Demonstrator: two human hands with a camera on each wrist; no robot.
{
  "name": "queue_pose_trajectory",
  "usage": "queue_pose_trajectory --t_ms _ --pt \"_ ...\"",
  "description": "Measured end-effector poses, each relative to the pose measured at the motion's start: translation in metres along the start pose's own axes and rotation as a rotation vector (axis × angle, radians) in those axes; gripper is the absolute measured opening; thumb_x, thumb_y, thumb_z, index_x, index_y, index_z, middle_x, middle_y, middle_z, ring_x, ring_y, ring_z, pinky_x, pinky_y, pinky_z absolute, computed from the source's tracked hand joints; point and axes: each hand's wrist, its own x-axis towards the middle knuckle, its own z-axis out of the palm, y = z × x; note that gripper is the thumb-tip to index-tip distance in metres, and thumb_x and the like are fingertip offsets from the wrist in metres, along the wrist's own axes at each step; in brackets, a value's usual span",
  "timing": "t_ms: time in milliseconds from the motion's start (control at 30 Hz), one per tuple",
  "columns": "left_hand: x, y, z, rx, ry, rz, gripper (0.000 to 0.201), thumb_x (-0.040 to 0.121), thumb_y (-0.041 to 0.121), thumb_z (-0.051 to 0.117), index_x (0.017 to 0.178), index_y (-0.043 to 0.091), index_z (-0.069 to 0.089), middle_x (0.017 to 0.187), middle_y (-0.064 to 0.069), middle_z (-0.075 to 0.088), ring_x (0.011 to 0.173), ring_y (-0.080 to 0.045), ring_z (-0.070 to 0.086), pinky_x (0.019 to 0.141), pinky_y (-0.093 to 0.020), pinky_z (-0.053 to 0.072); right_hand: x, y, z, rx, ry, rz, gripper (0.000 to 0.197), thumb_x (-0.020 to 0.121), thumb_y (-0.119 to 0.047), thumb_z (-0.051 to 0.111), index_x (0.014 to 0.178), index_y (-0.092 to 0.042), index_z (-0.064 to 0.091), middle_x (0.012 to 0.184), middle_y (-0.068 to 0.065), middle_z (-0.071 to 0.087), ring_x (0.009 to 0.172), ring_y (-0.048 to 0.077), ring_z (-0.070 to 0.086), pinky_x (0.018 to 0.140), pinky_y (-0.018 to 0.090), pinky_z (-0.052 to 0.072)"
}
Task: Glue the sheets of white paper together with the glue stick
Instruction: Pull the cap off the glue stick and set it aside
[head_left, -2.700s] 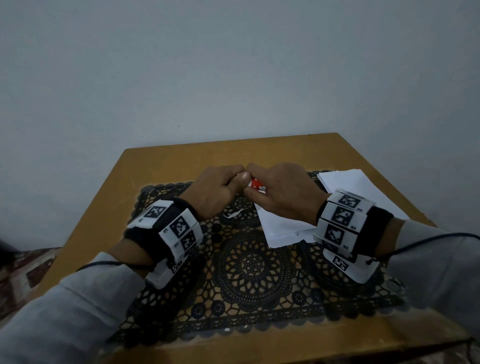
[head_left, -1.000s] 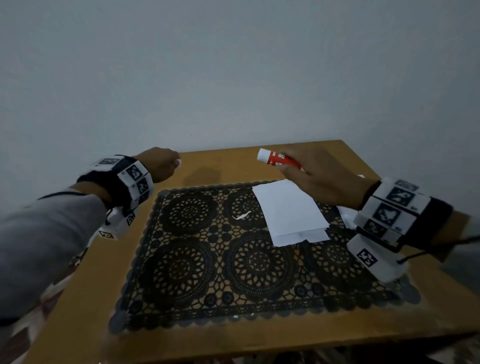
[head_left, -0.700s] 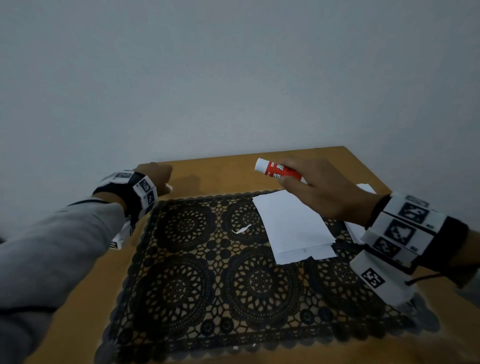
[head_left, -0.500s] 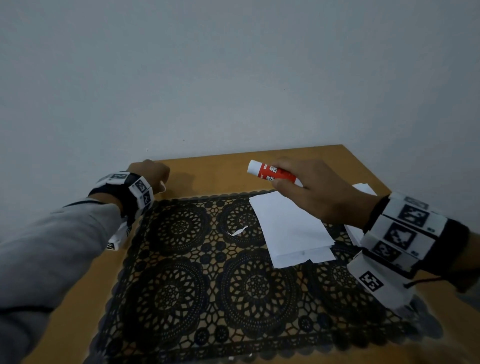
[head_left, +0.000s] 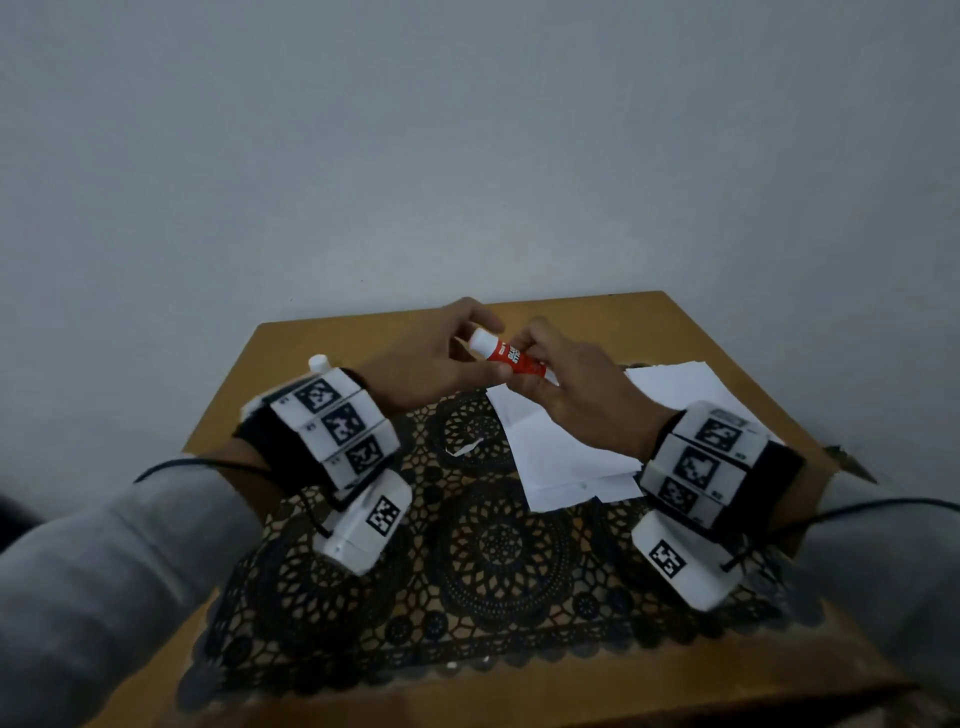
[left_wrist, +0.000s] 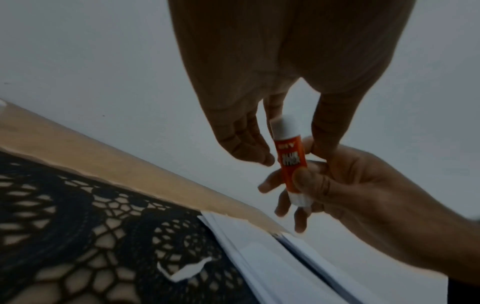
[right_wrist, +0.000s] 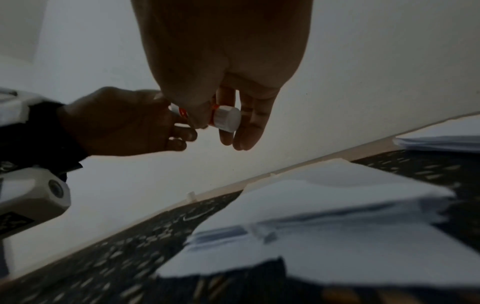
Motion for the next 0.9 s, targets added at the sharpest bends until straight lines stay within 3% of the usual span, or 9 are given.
queue_pose_trajectory --t_ms 67,133,200,267,333,433,500,667,900 --pt "-0.006 0.001 0.009 0.002 0.071 0.059 0.026 0.082 0.019 0.073 0.103 0.016 0.056 0.090 -0.001 0.066 0.078 -0.009 0.062 0.070 -0.024 0.051 -0.002 -0.002 0.004 -0.037 0.002 -0.018 0.022 0.096 -0.038 0.055 0.102 -0.024 0.039 0.084 0.001 0.064 0.064 0.017 0.056 0.055 0.036 0.044" --pt "-0.010 -0.003 0.015 0.018 0.128 0.097 0.021 0.082 0.017 0.073 0.095 0.013 0.058 0.084 -0.001 0.065 0.074 -0.012 0.061 0.067 -0.029 0.050 -0.003 -0.004 0.009 -0.081 -0.027 -0.022 0.024 0.095 -0.032 0.057 0.100 -0.024 0.036 0.077 0.000 0.059 0.057 0.014 0.050 0.050 0.032 0.036" --pt "-0.014 -0.011 0.018 0.087 0.175 0.130 0.021 0.079 0.017 0.075 0.091 0.014 0.059 0.082 0.000 0.065 0.074 -0.018 0.061 0.068 -0.035 0.051 -0.004 -0.003 0.014 -0.110 -0.072 -0.010 0.026 0.093 -0.030 0.059 0.104 -0.022 0.037 0.084 0.003 0.063 0.061 0.017 0.053 0.054 0.035 0.042" --pt "-0.016 -0.017 0.019 0.153 0.219 0.156 0.023 0.076 0.016 0.078 0.091 0.015 0.060 0.083 0.005 0.064 0.075 -0.015 0.060 0.067 -0.034 0.050 -0.004 0.001 0.017 -0.120 -0.105 0.016 0.029 0.093 -0.029 0.061 0.108 -0.022 0.038 0.099 0.005 0.067 0.072 0.019 0.059 0.064 0.038 0.049" --pt "-0.017 -0.024 0.019 0.145 0.249 0.168 0.024 0.074 0.015 0.079 0.091 0.014 0.061 0.086 0.006 0.064 0.077 -0.014 0.059 0.069 -0.036 0.051 -0.003 0.006 0.018 -0.098 -0.118 0.054 0.029 0.091 -0.025 0.064 0.110 -0.019 0.042 0.106 0.002 0.066 0.077 0.014 0.058 0.066 0.030 0.045" --pt "-0.018 -0.031 0.021 0.008 0.308 0.138 0.025 0.074 0.014 0.079 0.092 0.014 0.063 0.089 0.002 0.066 0.080 -0.018 0.062 0.073 -0.041 0.053 0.000 0.010 0.020 -0.043 -0.089 0.090 0.027 0.088 -0.023 0.068 0.103 -0.018 0.046 0.091 -0.009 0.062 0.072 0.014 0.059 0.062 0.030 0.044" --pt "-0.018 -0.030 0.024 -0.131 0.358 0.109 0.026 0.074 0.011 0.079 0.094 0.011 0.063 0.089 -0.004 0.066 0.080 -0.021 0.063 0.074 -0.042 0.053 0.001 0.011 0.020 -0.008 -0.051 0.098 0.029 0.085 -0.025 0.072 0.099 -0.019 0.047 0.086 -0.008 0.063 0.070 0.018 0.060 0.062 0.035 0.049" --pt "-0.018 -0.023 0.030 -0.268 0.397 0.104 0.026 0.073 0.004 0.078 0.091 0.002 0.060 0.082 -0.004 0.063 0.074 -0.011 0.059 0.069 -0.031 0.053 0.002 0.014 0.019 -0.016 0.003 0.098 0.031 0.082 -0.029 0.075 0.094 -0.021 0.048 0.082 -0.006 0.063 0.066 0.014 0.059 0.061 0.036 0.050" --pt "-0.019 -0.020 0.026 -0.348 0.376 0.082 0.020 0.073 0.002 0.077 0.085 0.006 0.061 0.077 -0.004 0.064 0.068 -0.007 0.061 0.063 -0.019 0.052 0.002 0.014 0.020 0.034 -0.037 0.051 0.018 0.091 -0.024 0.064 0.098 -0.017 0.048 0.081 0.002 0.064 0.073 0.023 0.061 0.069 0.048 0.052"
